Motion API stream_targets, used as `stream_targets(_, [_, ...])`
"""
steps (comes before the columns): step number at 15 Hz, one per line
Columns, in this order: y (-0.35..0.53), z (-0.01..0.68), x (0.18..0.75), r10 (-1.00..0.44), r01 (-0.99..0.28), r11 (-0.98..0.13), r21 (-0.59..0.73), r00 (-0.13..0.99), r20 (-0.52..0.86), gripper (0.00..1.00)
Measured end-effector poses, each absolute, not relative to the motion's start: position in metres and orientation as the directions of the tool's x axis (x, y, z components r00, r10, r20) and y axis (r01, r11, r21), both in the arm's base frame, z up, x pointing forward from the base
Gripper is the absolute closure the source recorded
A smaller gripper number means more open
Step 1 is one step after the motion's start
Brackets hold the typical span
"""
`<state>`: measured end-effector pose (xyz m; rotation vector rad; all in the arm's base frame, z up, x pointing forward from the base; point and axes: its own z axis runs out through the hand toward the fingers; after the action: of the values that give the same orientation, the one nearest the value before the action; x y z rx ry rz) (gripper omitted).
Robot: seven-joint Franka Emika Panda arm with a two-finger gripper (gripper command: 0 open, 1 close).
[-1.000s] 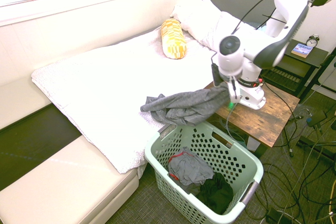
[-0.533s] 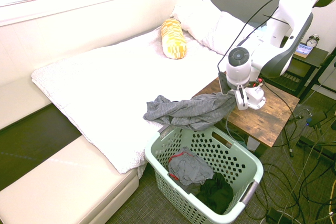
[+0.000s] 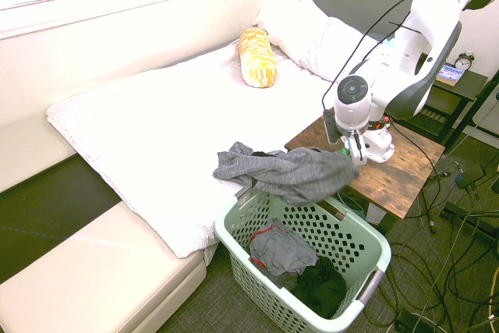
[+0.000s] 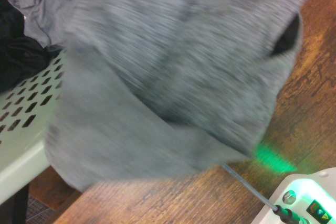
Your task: Put my clothes in the laundry bag
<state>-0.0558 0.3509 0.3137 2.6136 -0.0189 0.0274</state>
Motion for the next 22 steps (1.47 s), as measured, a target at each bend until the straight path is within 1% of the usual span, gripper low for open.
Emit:
stream_targets(5, [0.353,0.314,-0.049,-0.02,-0.033,-0.871,0.491,0.999,0.03,0.0])
stream_targets(8, [0.363,0.327,-0.007,-0.065,-0.073,-0.889,0.451,0.997,0.034,0.0])
stream_targets(12, [0.385,0.359,0.086,-0.143,-0.138,-0.941,0.308,0.99,0.006,0.0])
stream_targets(13, [0.392,0.366,0.116,-0.17,-0.162,-0.952,0.261,0.985,-0.006,0.0])
stream_targets(16, [0.402,0.37,0.224,-0.213,-0.193,-0.966,0.17,0.971,-0.111,0.0])
stream_targets(19, [0.398,0.334,0.325,-0.267,-0.244,-0.958,0.152,0.95,-0.163,0.0])
stream_targets(22, [0.397,0.271,0.391,-0.279,-0.248,-0.955,0.165,0.939,-0.203,0.0])
